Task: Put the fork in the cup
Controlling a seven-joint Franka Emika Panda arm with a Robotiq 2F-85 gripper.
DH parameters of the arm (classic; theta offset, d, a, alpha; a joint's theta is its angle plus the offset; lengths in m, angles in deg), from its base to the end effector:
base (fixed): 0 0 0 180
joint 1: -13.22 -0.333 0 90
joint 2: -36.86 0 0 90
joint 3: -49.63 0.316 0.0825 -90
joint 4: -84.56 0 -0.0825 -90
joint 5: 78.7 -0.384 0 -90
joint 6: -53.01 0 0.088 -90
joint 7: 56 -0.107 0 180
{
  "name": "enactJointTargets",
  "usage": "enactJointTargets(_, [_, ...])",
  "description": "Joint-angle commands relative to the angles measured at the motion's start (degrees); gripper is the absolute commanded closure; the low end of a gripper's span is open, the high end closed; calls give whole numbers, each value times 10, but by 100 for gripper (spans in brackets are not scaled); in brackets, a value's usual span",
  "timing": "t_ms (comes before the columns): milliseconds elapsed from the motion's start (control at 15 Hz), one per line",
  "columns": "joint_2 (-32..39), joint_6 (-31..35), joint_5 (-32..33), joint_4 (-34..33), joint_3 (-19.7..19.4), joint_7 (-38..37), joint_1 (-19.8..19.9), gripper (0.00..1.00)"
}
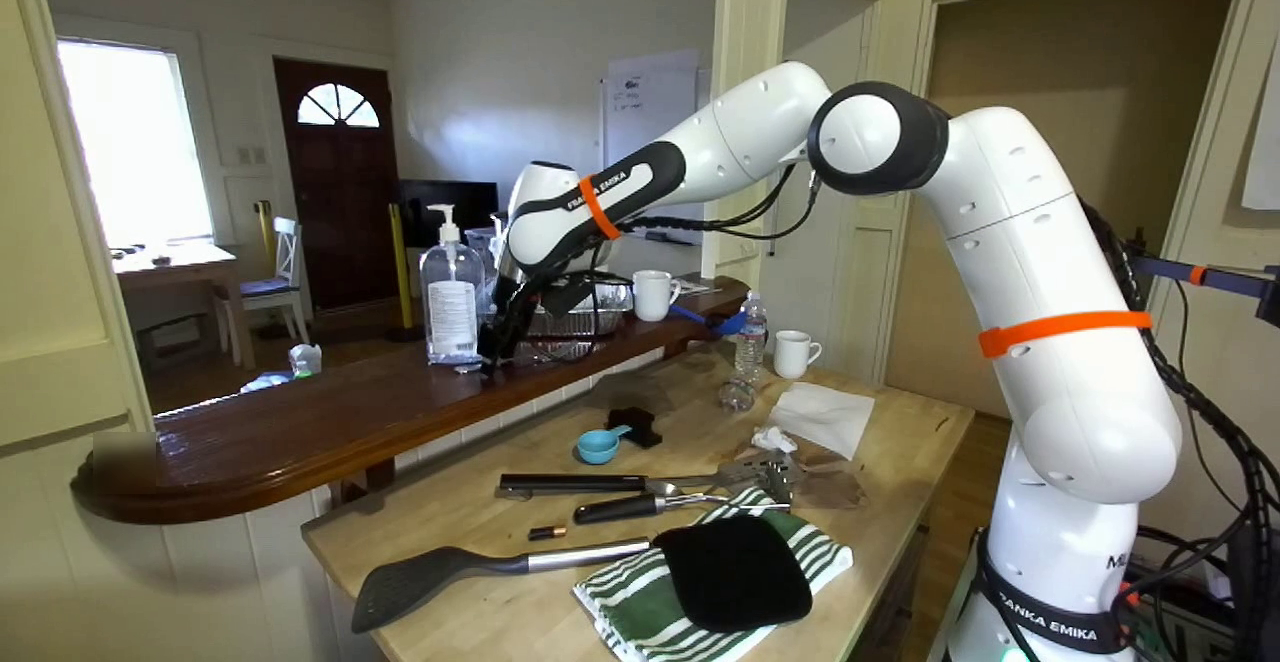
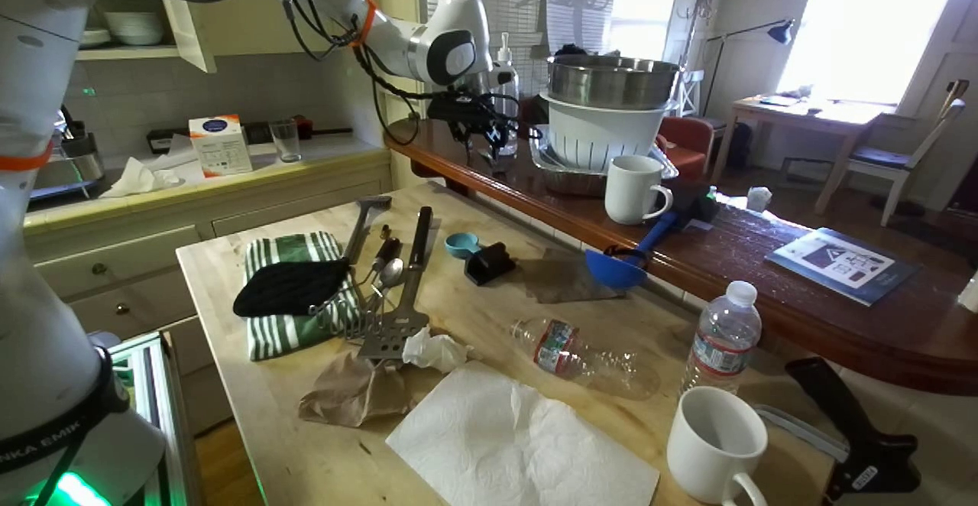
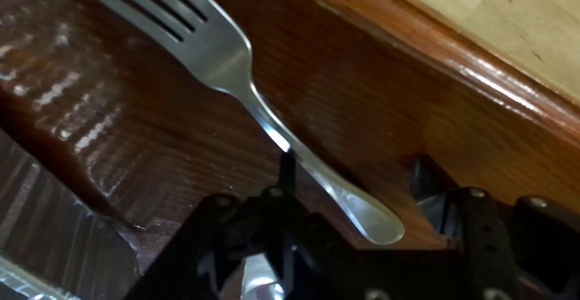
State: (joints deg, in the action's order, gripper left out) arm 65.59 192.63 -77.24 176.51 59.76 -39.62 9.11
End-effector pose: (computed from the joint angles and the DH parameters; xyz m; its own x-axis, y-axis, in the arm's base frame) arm 0.6968 0.1571 0.3774 0.8170 0.4692 0.3353 0.4874 -0.8725 0.0333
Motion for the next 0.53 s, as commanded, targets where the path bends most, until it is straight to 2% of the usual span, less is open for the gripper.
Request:
enactJointTargets(0, [-9,-29,-5,5,-6,-2,-1,40])
enactJointTargets(200, [-18,-52,4,5,-15,-17,-7,46])
enactJointTargets(467, [-30,-93,8,2,-20,-18,-9,43])
